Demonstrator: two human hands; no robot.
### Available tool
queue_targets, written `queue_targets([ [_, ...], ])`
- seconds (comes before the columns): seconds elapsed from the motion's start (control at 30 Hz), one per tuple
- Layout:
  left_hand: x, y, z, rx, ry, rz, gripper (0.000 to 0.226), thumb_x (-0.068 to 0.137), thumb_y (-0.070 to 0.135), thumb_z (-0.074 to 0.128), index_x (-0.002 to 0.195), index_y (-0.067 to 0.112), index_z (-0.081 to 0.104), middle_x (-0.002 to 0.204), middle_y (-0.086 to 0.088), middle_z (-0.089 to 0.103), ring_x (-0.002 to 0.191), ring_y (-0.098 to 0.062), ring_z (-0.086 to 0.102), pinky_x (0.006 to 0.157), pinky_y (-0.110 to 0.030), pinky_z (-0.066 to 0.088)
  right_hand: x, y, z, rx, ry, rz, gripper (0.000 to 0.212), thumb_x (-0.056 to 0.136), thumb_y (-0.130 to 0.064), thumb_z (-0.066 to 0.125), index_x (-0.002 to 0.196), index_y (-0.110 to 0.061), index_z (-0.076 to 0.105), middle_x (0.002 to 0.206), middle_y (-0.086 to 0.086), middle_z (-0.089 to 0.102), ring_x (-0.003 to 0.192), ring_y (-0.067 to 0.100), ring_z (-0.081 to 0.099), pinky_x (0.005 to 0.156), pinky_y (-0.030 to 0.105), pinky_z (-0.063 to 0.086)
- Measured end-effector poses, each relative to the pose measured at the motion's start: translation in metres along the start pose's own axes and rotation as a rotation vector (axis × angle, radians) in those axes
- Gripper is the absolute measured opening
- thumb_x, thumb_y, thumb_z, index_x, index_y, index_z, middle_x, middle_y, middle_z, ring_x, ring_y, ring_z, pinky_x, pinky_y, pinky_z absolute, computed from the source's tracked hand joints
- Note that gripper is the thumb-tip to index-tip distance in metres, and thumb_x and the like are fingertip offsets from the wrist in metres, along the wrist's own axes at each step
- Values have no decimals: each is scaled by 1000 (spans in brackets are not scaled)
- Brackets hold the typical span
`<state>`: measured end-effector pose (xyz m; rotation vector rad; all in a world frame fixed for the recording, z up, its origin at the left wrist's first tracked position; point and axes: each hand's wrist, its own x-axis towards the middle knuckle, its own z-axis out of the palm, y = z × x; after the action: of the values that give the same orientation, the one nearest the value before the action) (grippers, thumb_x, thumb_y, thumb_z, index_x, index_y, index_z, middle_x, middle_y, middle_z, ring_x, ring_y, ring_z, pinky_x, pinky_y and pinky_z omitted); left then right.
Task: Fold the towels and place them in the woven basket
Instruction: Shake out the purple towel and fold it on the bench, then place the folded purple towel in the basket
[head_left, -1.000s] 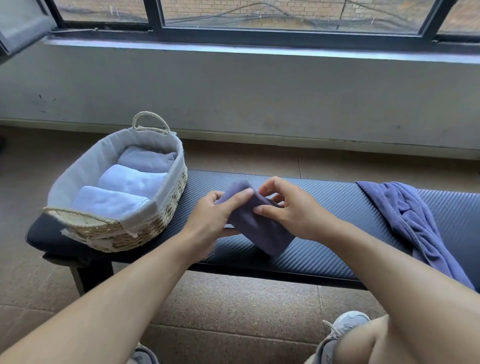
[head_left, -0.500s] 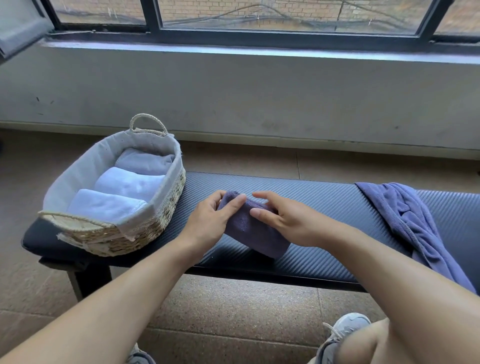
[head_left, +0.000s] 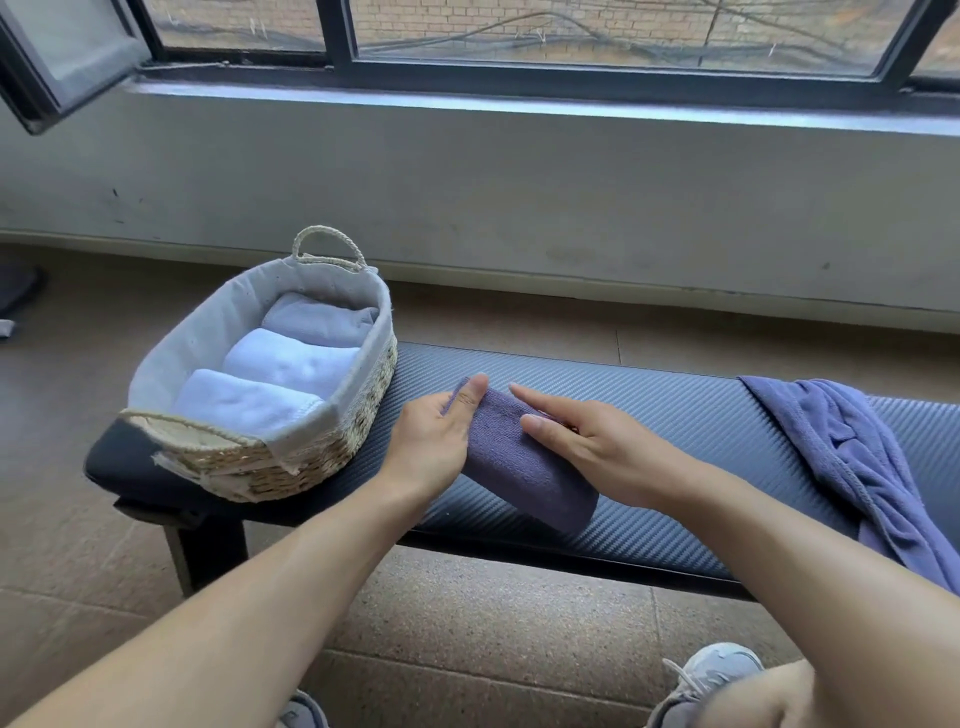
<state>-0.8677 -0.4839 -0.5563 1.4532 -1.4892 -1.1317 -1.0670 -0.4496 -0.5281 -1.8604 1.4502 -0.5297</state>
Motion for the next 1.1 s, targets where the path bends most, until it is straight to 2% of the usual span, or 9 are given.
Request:
queue_targets([
  [0.1,-1,4,-4,-65,-82,5,81,78,83,54,81,3,69,67,-4,68,63,-11,57,67,-35,47,3,-3,3,126,-44,-34,47,103,-48,46,149,-40,45,145,-26,51,134,-9,45,119,26,33],
  [0.23,-2,9,-12,-53,77,58,51,87,61,64,76,12,70,63,8,66,57,-3,57,62,-25,45,11,-10,11,241,-15,-42,38,105,-32,50,143,-29,57,134,-23,63,126,-7,55,115,28,39],
  [0.37,3,2,-24,21,113,92,50,89,62,63,75,15,72,62,11,67,60,-3,58,65,-29,50,17,-18,20,221,40,-47,35,105,-27,52,139,-28,61,129,-21,66,122,-7,58,109,20,42],
  [0.43,4,-1,-29,87,156,119,47,87,66,60,93,21,75,83,11,75,80,-4,69,82,-34,56,19,-21,25,161,52,-58,35,105,-27,51,138,-30,61,128,-24,65,121,-11,56,106,15,41],
  [0.53,-2,6,-43,245,246,232,35,97,48,60,119,23,69,112,6,73,105,-12,67,96,-33,52,24,-25,34,57,52,-80,34,105,-29,51,137,-37,60,123,-34,63,118,-16,55,104,11,40],
  [0.7,-1,21,-79,434,369,474,36,98,42,53,124,20,66,132,5,65,124,-14,58,102,-35,48,32,-34,46,20,72,-102,31,105,-26,52,131,-40,63,113,-46,59,115,-18,55,102,10,41],
  [0.8,2,24,-103,510,406,462,34,99,35,58,128,18,65,146,5,54,133,-13,50,101,-29,43,36,-39,53,7,103,-116,31,105,-26,53,130,-40,64,114,-44,61,116,-17,56,103,14,42],
  [0.93,3,21,-135,687,477,402,41,96,22,60,136,16,60,153,3,47,139,-20,44,108,-37,38,46,-53,56,-1,165,-160,38,105,-22,52,123,-55,57,108,-56,54,113,-27,49,94,0,34],
  [1.1,6,18,-175,714,601,206,40,93,10,51,131,16,61,138,-6,60,138,-29,44,117,-47,29,67,-76,47,44,324,-235,31,104,-22,53,131,-30,67,122,-27,67,116,-13,57,102,13,41],
])
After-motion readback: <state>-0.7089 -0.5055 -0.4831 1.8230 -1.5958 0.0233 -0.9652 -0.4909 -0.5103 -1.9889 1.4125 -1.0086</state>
